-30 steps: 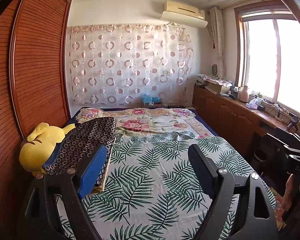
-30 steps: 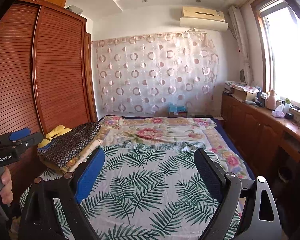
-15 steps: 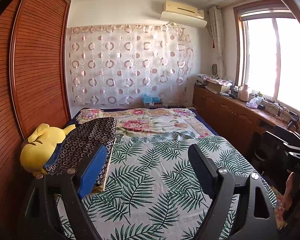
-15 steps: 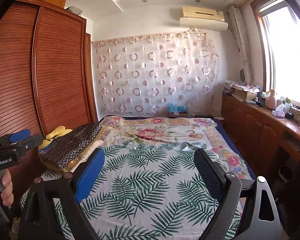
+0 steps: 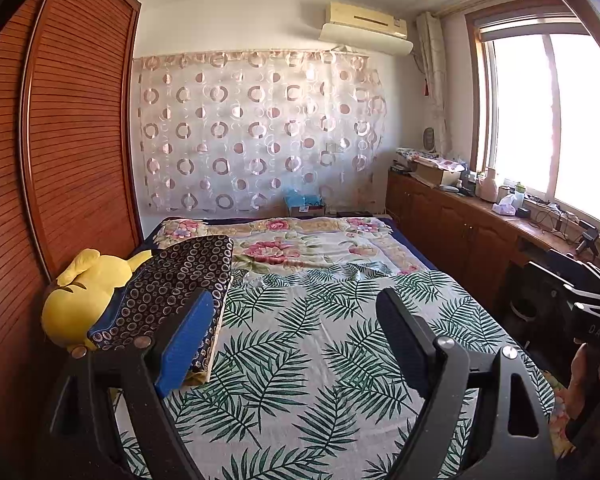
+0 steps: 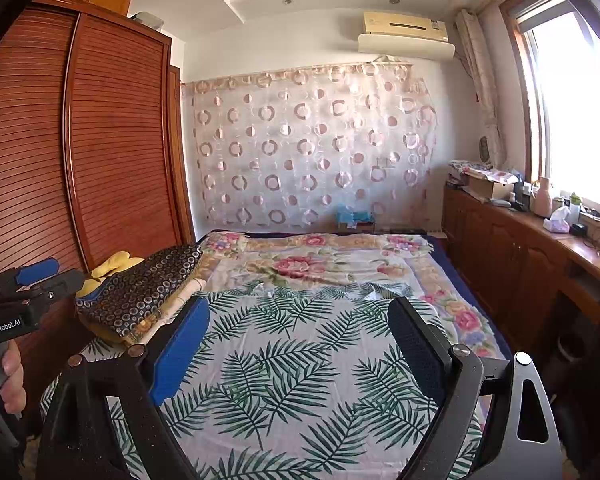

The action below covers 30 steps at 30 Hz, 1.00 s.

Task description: Fold small clothes

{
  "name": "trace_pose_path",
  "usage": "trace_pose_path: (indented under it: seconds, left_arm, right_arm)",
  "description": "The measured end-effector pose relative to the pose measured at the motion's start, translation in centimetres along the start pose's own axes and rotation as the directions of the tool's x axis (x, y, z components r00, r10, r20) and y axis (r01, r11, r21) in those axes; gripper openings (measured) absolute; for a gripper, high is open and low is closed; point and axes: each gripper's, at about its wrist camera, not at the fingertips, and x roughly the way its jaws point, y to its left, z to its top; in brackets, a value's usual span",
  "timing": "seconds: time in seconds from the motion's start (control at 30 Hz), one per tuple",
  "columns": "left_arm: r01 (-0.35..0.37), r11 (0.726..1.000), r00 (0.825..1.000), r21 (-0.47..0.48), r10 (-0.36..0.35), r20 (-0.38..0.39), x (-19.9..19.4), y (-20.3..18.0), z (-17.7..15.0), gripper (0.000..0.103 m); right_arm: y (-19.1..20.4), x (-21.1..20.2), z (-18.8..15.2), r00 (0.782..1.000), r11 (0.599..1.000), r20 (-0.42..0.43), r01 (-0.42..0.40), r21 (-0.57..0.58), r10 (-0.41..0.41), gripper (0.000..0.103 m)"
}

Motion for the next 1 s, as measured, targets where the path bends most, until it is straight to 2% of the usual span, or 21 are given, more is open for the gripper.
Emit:
trace_pose_path:
  seconds: [1.0]
  left_arm:
    - [0.0, 1.0, 1.0, 0.002, 0.0, 0.003, -0.04, 0.2, 0.05, 0.084]
  right_arm:
    - [-0.21, -0.4, -0.01, 1.0, 1.0, 0.001, -0.002, 0.001, 0.002, 0.092]
